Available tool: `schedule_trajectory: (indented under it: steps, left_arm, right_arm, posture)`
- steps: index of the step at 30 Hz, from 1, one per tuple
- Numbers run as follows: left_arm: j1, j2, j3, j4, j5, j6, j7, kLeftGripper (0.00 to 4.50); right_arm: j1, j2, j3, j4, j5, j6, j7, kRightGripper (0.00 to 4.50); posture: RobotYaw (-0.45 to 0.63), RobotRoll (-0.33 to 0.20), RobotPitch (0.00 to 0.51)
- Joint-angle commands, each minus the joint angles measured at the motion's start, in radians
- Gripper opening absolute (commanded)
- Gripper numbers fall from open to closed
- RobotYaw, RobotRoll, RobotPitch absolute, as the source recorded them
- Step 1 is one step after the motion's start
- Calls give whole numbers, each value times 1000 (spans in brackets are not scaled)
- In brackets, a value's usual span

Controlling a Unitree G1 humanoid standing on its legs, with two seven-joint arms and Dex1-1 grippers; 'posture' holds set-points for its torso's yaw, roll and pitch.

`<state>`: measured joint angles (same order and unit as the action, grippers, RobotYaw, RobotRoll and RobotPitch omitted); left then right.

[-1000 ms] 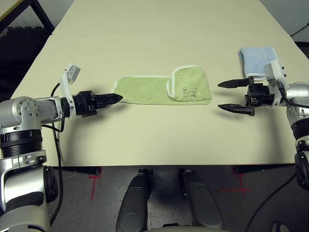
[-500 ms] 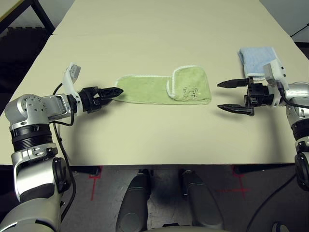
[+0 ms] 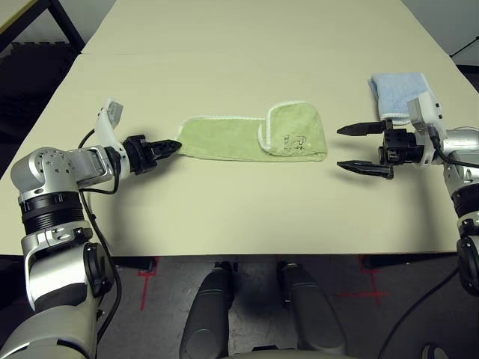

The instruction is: Fold the towel and set it aside.

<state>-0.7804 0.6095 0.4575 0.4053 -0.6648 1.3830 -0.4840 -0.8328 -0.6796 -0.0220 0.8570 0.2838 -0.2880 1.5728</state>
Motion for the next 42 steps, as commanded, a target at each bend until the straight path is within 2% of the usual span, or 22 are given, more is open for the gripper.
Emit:
schedule_trajectory:
  steps: [1,6,11,16,22,27,34,42]
  left_arm:
    - [-3,1,17,-4,-4,11,10,48]
    - [49,55,10,-43,-5,34,-14,48]
    - [118,153,-42,-48,18,-19,-84,48]
    - [179,191,-38,-53,23,-61,-99,48]
    - [165,200,-34,-55,31,-111,-88,48]
    - [122,222,-53,-87,11,-87,-109,48]
    - [-27,174,-60,-183,-49,-14,-102,48]
    - [-177,36,-62,-301,-146,115,-96,48]
  right_arm:
    - [15,0,-7,-1,-11,-7,-3,4500]
    - [13,3,-6,2,-12,-7,-5,4500]
    - [8,5,-8,11,-17,-10,-6,4500]
    - [2,13,-6,21,-24,-14,-10,4500]
    - [-14,24,-4,35,-33,-18,-11,4500]
    - [-30,29,-6,51,-39,-22,-10,4500]
    - [-47,31,-5,74,-44,-31,-8,4500]
    - [-66,40,-6,94,-51,-32,-20,4500]
  posture:
    - [-56,0,192]
    - [-53,0,186]
    - [-41,0,179]
    - [-40,0,178]
    - [-27,0,174]
    - [-22,0,174]
    - [-17,0,174]
    - [-14,0,176]
